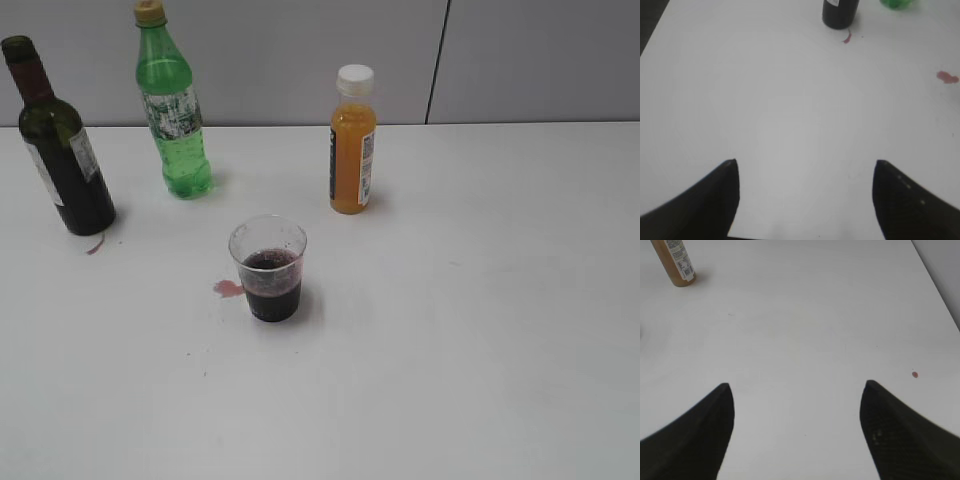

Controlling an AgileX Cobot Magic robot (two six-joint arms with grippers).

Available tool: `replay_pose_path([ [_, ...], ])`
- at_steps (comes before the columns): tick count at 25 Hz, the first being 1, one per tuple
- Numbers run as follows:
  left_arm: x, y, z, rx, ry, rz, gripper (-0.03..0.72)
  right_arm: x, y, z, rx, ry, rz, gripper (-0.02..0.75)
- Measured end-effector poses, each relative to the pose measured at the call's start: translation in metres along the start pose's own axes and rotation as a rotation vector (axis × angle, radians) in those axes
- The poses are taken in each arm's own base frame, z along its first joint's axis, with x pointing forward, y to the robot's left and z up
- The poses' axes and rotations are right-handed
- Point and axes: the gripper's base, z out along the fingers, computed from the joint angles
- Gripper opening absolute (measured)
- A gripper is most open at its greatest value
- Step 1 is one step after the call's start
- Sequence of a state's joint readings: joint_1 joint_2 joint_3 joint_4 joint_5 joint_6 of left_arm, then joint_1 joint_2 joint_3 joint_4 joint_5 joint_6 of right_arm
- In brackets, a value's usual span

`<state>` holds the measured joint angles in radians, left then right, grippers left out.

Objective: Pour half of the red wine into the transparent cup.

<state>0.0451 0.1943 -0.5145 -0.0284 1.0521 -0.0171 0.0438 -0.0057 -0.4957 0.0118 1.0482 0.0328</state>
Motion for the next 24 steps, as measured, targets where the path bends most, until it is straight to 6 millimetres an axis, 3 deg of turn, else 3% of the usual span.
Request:
replay_pose_path([
  [9, 0.022, 0.000, -0.019, 0.004, -0.146, 0.005, 0.611, 0.000, 0.000, 0.000, 0.000, 0.000, 0.000, 0.589],
  [24, 0.023, 0.000, -0.020, 0.035, -0.152, 0.026, 0.594, 0.000, 0.000, 0.000, 0.000, 0.000, 0.000, 0.589],
])
